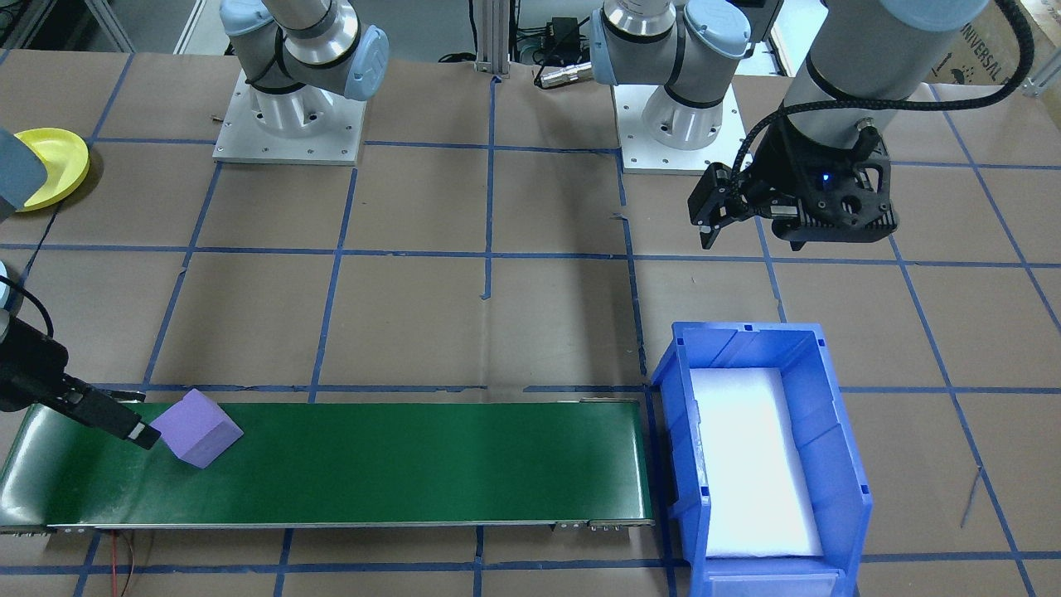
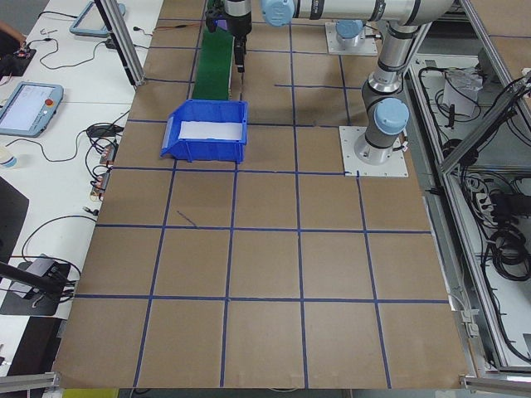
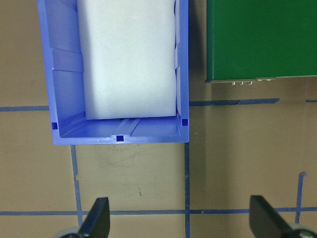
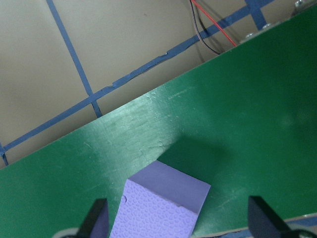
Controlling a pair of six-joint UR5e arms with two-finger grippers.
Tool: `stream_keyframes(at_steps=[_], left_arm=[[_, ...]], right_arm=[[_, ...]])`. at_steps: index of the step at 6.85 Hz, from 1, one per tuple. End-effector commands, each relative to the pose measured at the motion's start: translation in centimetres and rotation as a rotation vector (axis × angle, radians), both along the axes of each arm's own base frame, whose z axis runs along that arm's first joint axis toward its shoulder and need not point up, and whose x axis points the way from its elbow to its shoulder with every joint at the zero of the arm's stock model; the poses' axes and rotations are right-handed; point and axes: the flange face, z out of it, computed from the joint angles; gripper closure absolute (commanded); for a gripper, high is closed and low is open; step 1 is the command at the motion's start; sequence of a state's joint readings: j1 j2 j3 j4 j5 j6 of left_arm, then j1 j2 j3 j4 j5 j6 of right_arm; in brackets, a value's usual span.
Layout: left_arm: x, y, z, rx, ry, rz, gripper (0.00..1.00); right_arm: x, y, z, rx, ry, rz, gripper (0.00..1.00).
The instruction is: Move block left to right into plate
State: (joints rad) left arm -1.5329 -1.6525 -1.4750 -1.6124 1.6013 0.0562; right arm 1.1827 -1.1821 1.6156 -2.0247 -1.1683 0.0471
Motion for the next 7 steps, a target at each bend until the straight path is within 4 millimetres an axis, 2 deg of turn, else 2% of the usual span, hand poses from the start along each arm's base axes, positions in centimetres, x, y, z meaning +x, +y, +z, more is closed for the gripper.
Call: stream_keyframes(at_steps=[1, 4, 5, 6, 7], left_arm=[[-0.1, -0.1, -0.2, 0.005, 0.006, -0.006, 0.00], [0.0, -0.1, -0.1, 0.002, 0.005, -0.005, 0.00], [0.0, -0.1, -0.1, 0.002, 0.005, -0.005, 0.00], [0.0, -0.1, -0.2, 0.003, 0.005, -0.005, 0.00], [-0.1, 0.0, 0.0, 0.000, 0.006, -0.006, 0.00]], right_arm=[[0.0, -0.1, -1.8, 0.028, -0.006, 0.001, 0.00], [-0.6, -0.5, -4.8, 0.063, 0.031, 0.008, 0.00], [-0.8, -0.3, -5.4, 0.081, 0.050, 0.012, 0.14], [-1.0, 0.1, -5.3, 0.067, 0.097, 0.025, 0.60], [-1.3, 0.5, -5.6, 0.065, 0.138, 0.086, 0.67]])
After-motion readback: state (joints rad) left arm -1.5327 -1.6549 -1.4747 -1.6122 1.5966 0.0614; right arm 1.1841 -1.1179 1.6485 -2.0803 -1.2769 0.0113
